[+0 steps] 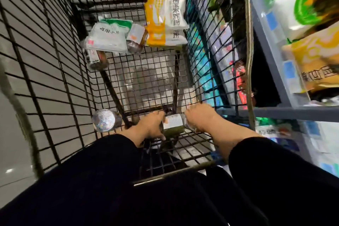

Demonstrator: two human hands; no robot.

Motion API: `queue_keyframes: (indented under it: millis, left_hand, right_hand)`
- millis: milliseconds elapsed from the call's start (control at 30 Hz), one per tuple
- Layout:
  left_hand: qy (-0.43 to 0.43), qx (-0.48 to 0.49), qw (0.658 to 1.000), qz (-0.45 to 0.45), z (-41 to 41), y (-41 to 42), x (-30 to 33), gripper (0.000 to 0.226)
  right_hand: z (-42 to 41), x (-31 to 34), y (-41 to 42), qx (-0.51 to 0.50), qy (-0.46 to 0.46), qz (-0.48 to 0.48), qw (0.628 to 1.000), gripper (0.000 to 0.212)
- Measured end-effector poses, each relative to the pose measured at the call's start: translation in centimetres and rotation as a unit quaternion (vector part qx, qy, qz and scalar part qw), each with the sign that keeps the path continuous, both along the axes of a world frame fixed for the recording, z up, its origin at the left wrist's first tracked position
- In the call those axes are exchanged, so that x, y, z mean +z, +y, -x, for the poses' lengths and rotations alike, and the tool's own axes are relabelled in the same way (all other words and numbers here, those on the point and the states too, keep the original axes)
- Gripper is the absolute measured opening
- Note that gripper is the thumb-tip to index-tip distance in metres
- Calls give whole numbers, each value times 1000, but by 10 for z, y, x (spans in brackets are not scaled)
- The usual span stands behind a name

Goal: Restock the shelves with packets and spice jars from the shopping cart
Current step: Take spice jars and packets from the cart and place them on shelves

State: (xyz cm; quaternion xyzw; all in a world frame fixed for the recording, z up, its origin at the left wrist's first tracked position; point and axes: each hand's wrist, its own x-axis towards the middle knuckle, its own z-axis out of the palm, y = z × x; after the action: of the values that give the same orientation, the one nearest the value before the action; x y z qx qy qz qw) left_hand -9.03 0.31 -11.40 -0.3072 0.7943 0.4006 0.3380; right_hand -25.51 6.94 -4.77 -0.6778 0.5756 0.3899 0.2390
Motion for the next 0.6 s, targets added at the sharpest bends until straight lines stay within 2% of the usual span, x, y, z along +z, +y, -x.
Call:
queue_keyframes:
  millis: [133,300,400,467,533,600]
  left_hand:
    - [28,38,999,11,-9,13,-18,97]
    - [106,159,981,28,-14,3,-11,87]
    - [158,259,953,22,-17,-22,7,82]
    - [193,327,925,32,-21,-43,24,79]
    - [228,393,890,43,-21,-65,45,81]
    - [270,439,855,55,-17,-85,73,81]
  right_hand:
    - [1,6,1,-19,-12,-13,1000,44]
    - [3,3,6,-46,-21,3,999,53]
    - [4,12,-2,-165,-65,39,983,76]
    - [4,25,-11,-305,-133,108,937,80]
    - [2,41,-22,-424,-220,187,858,78]
    - [-3,59,-34,-484,-278,263,787,79]
